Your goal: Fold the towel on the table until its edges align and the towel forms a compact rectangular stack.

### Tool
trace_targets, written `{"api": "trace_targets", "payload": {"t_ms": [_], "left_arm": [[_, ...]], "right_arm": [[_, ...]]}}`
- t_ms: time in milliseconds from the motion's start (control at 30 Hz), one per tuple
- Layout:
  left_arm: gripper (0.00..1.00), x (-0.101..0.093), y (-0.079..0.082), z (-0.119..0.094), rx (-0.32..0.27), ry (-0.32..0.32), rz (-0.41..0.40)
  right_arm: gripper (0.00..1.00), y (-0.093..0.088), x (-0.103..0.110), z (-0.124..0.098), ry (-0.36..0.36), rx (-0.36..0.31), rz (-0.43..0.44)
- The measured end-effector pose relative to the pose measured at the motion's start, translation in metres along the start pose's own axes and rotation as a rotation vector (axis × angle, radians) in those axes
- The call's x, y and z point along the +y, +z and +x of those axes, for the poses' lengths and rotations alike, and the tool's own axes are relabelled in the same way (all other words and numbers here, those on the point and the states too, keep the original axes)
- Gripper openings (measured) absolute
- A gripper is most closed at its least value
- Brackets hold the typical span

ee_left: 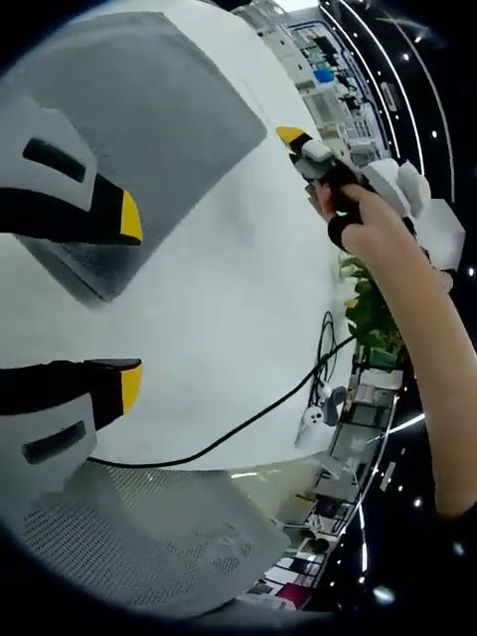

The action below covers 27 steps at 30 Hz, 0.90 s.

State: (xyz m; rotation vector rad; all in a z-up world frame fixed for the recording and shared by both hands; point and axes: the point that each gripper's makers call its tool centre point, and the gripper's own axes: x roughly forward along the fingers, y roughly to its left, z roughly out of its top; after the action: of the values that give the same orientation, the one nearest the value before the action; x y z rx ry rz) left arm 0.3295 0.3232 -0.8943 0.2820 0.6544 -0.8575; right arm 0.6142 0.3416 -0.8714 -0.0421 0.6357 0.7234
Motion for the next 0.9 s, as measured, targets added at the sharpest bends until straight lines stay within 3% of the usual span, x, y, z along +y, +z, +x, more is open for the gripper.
{"api": "trace_targets", "payload": {"t_ms": [133,267,367,533,800,900], "left_arm": [[0.22,-0.005,-0.009,0.003,0.033,-0.008,-0.02],[0.25,-0.004,-0.016,0.006,0.06,0.018,0.015],[0.24,0.001,-0.013,0.004,0.049,0.053,0.035],[0.25,-0.002,-0.02,0.01,0.073,0.042,0.063],[0.21,0.001,-0.016,0.009,0.047,0.068,0.069],[0.18,0.004,-0.016,0.009,0.041,0.081,0.066]], "right_arm": [[0.34,-0.002,0.0,0.005,0.006,0.009,0.002],[0.34,-0.008,-0.001,0.009,-0.006,0.024,0.019],[0.33,-0.011,0.002,0.012,0.004,0.029,0.025],[0.33,-0.019,-0.004,0.024,-0.007,0.052,0.027],[0.26,-0.018,-0.014,0.03,-0.045,0.055,0.027],[0.21,-0.015,-0.013,0.028,-0.047,0.026,0.041]]}}
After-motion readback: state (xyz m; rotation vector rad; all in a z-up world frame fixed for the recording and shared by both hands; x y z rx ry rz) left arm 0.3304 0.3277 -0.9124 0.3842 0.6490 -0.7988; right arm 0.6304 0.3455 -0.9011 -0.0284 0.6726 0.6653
